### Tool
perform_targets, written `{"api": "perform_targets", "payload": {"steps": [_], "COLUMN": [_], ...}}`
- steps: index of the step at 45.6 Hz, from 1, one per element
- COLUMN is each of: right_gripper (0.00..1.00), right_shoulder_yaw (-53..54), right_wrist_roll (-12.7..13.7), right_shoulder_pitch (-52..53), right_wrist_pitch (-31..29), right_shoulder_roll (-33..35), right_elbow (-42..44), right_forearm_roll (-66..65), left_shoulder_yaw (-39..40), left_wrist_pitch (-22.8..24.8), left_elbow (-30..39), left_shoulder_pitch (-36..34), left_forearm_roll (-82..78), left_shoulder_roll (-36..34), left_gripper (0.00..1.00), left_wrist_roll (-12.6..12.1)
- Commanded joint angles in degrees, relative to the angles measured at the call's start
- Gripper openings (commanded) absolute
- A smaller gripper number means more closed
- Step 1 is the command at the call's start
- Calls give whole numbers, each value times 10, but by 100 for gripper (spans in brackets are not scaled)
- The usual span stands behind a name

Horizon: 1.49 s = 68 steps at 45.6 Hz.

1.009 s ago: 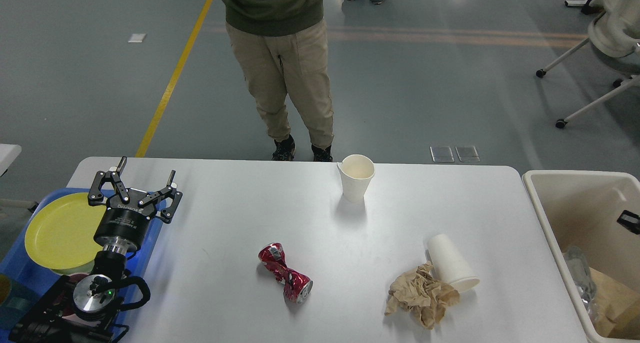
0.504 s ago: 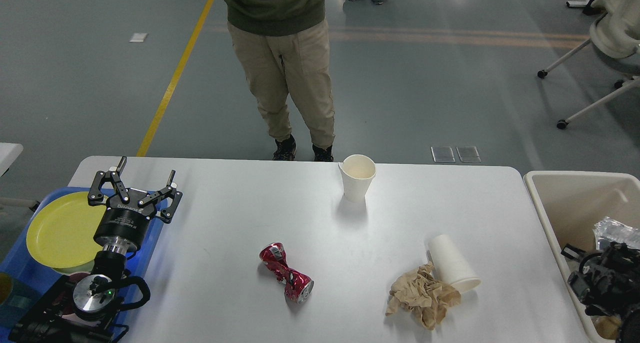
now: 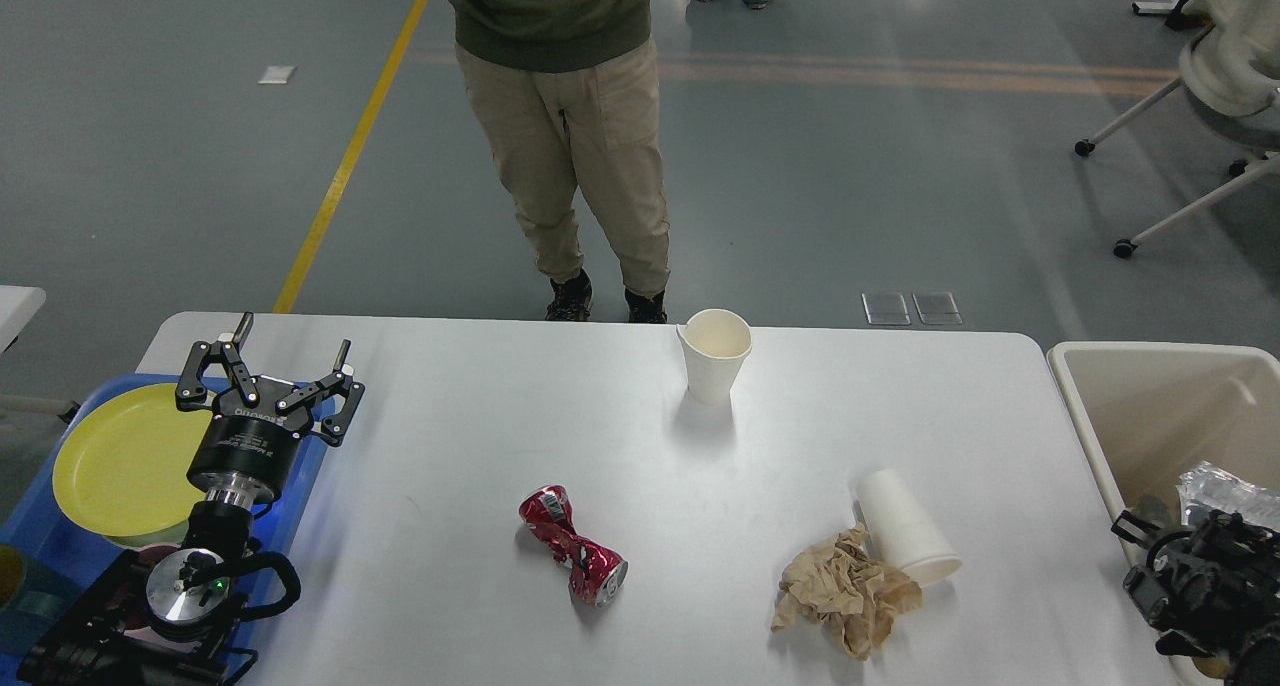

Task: Tidy desktop
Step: 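Lower the foil tray into the bin and release it, then raise the right gripper and move it to the white paper cup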

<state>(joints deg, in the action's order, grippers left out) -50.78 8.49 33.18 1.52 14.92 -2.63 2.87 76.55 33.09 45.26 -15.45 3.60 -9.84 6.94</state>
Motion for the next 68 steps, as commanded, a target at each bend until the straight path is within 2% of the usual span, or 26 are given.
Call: {"api": "perform_targets", "payload": {"steps": [1,3,5,12,31,34,44,55,61,68], "right_gripper": [63,86,99,100,100,100,100,100,100,100], "right_shoulder_yaw": [-3,-3,-3,-4,-10,-14,-104,-235,-246,-245], "right_wrist_roll": [-1,-2,-2,-1,-3,-3,-1,-1,0,0], "right_shoulder_pitch": [-1,-1,-2,-7,19,52,222,493,625,767], "right_wrist_pitch": [13,31,51,66,54,31,-59,-126,-218,-366], "right_shoulder_roll": [-2,-3,-3,-2,21,40,87,90,75,42], "right_elbow": [1,2,1,1,-17,-44,-217,-438,-530,-597], "right_forearm_roll": [0,0,0,0,-8,-12,-56,-64,-62,-60], "left_shoulder_yaw": [0,0,0,0,0,0,0,0,0,0], "left_wrist_pitch": [0,0,0,0,0,0,0,0,0,0], "left_elbow": [0,0,0,0,0,0,0,0,0,0], "left_shoulder_pitch": [1,0,0,0,0,0,0,0,0,0], "left_forearm_roll": [0,0,0,0,0,0,0,0,0,0], "left_shoulder_roll": [0,0,0,0,0,0,0,0,0,0], "left_gripper": [96,96,96,96,96,96,96,96,96,96], "left_wrist_roll": [0,0,0,0,0,0,0,0,0,0]}}
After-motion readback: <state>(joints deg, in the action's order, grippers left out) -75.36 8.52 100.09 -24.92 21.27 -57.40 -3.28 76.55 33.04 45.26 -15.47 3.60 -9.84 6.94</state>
